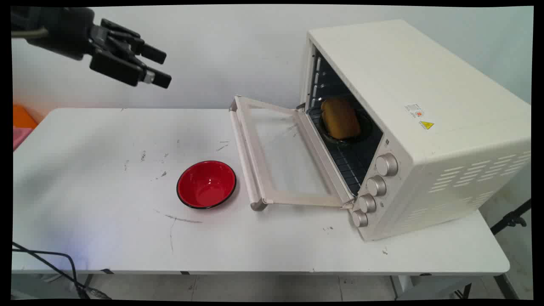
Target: Close the oven
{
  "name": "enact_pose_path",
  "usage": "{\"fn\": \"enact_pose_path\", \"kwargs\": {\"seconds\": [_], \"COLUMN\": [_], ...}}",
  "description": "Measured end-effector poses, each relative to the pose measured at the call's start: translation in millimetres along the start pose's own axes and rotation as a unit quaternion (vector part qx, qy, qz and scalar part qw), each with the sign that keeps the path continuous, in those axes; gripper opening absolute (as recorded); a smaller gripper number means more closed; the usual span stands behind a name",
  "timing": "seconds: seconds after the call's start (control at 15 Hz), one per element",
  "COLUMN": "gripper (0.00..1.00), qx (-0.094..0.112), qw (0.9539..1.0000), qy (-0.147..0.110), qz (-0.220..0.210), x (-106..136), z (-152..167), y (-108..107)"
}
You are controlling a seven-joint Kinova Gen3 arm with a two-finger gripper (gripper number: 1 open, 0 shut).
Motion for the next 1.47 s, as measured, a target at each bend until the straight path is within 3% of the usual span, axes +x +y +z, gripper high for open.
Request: {"fn": "enact_pose_path", "kwargs": {"seconds": [0.53,0.8,1.07,1.47], "gripper": [1.0,1.0,1.0,1.0], "qx": [0.047,0.058,0.058,0.04], "qw": [0.9969,0.9939,0.991,0.9878], "qy": [-0.061,-0.092,-0.12,-0.15], "qz": [-0.015,-0.017,-0.016,-0.013], "x": [-27,-40,-52,-68], "z": [73,114,154,215], "y": [-33,-47,-58,-71]}}
